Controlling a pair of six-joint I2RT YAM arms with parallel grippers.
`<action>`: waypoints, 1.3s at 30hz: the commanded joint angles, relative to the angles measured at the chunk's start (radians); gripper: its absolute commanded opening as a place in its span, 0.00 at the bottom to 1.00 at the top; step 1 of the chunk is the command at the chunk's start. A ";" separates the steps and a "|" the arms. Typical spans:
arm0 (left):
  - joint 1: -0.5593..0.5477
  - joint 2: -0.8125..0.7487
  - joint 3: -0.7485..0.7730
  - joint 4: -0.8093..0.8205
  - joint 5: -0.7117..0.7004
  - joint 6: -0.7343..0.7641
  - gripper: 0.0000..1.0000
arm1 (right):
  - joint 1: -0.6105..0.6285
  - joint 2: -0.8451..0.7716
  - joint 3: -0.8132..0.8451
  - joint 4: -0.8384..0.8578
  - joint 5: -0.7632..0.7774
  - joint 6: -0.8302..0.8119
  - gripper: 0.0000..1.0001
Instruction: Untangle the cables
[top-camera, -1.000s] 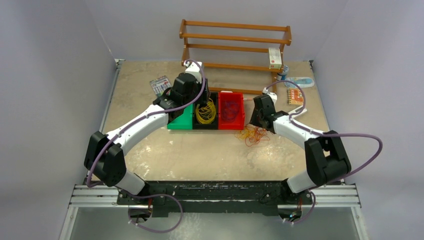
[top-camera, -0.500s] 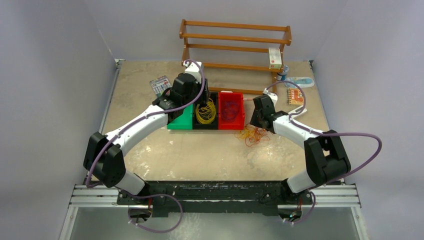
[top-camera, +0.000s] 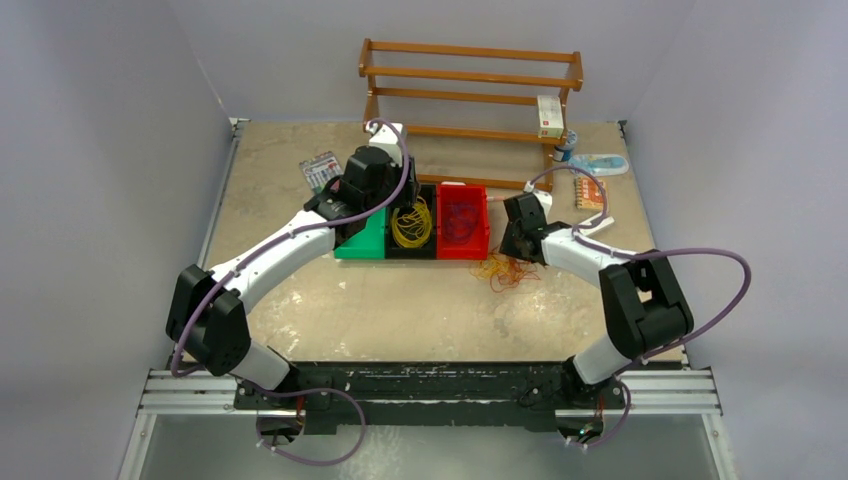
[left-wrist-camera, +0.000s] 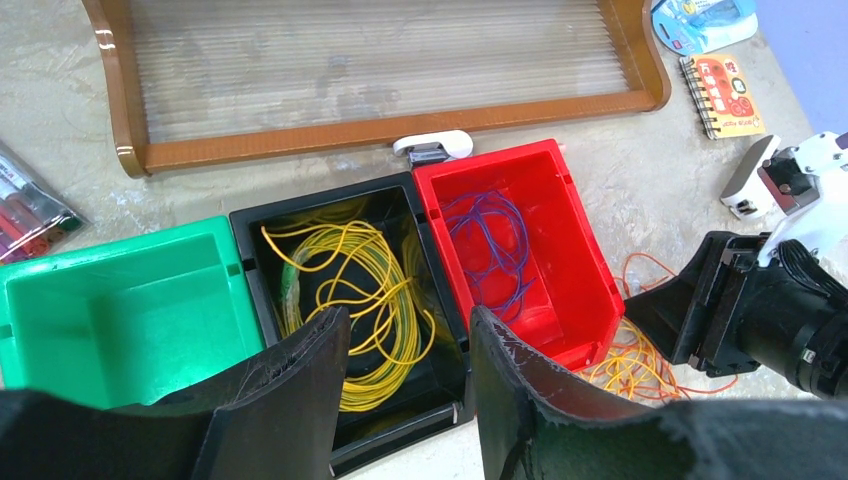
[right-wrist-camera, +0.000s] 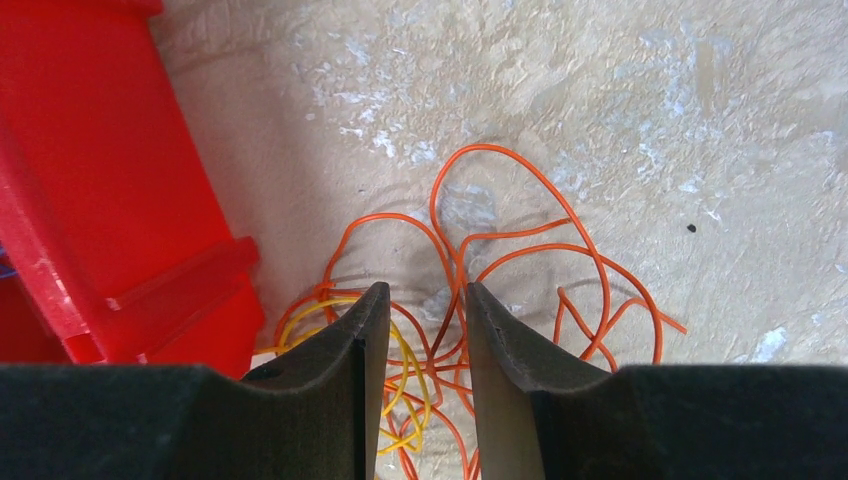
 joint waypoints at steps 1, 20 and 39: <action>0.004 -0.043 -0.009 0.050 0.006 0.005 0.47 | -0.006 0.003 0.033 0.011 0.021 0.020 0.36; 0.005 -0.084 -0.052 0.101 -0.068 0.006 0.46 | -0.008 -0.303 0.064 0.016 0.132 -0.018 0.00; -0.153 0.147 -0.067 0.985 0.314 -0.042 0.47 | -0.009 -0.641 0.116 0.301 0.059 -0.123 0.00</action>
